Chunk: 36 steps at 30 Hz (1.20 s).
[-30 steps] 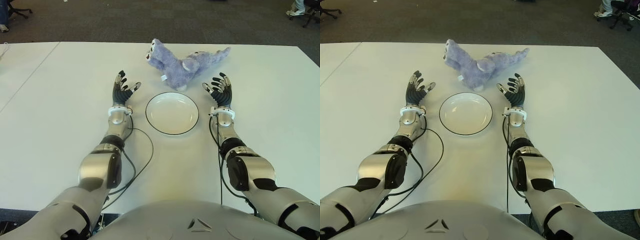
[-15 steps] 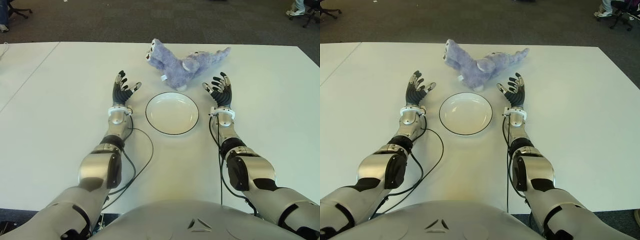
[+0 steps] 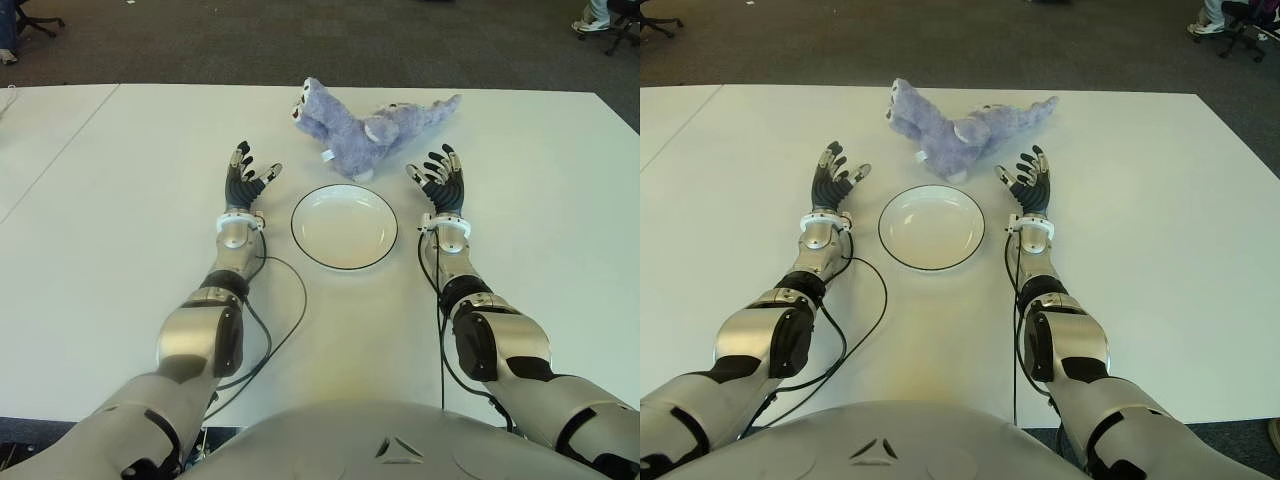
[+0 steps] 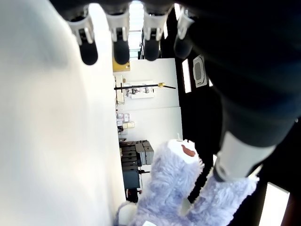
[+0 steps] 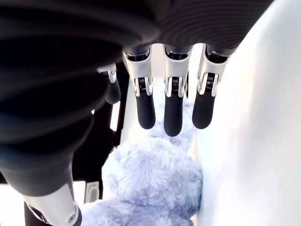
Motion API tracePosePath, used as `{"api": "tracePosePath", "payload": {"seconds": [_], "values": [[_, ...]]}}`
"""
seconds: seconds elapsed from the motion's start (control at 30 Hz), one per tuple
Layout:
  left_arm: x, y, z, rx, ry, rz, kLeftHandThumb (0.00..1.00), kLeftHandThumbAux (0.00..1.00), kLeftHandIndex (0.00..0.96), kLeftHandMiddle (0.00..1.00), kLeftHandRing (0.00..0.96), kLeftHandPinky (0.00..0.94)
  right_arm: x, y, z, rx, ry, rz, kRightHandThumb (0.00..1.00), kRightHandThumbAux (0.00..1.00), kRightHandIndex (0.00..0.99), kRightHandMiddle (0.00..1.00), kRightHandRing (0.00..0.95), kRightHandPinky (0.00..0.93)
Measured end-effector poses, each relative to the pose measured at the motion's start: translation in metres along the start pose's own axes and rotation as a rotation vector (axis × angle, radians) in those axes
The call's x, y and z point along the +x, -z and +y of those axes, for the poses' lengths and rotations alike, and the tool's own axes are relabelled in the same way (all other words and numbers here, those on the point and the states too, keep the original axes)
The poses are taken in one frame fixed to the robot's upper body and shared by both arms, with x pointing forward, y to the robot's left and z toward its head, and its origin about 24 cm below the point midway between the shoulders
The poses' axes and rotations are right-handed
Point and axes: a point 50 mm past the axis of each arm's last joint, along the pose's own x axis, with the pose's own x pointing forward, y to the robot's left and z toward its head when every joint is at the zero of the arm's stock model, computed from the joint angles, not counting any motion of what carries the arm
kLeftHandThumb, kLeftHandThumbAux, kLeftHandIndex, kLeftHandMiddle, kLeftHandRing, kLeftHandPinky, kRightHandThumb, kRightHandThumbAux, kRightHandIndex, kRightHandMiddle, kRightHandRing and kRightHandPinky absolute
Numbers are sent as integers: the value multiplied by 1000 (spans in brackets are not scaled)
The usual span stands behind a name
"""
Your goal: Put the doll into the plate.
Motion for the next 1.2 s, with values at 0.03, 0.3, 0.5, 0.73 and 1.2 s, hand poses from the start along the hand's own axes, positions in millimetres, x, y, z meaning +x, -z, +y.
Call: {"api": "tracePosePath", "payload": {"seconds": [0.03,0.3,0.5,0.73,1.2], "values": [[0,0,0,0,0,0,62,751,52,77,84,109,0,0,0,0,-2,0,145,737,70,201,229,244],[0,0,0,-1,-1,1,61,729,51,80,88,109,0,0,0,6,-8,-1,173,728,78,209,233,241],[0,0,0,-1,-1,1,54,735,52,90,96,121,0,-1,1,15,-3,-13,161,706,80,206,225,221],[0,0,0,-1,-2,1,70,721,60,92,98,117,0,-2,1,20,14,-18,145,691,65,182,204,212],[0,0,1,0,-4,3,67,736,57,86,88,104,1,-10,10,45,41,-58,231,715,32,166,184,197]]}}
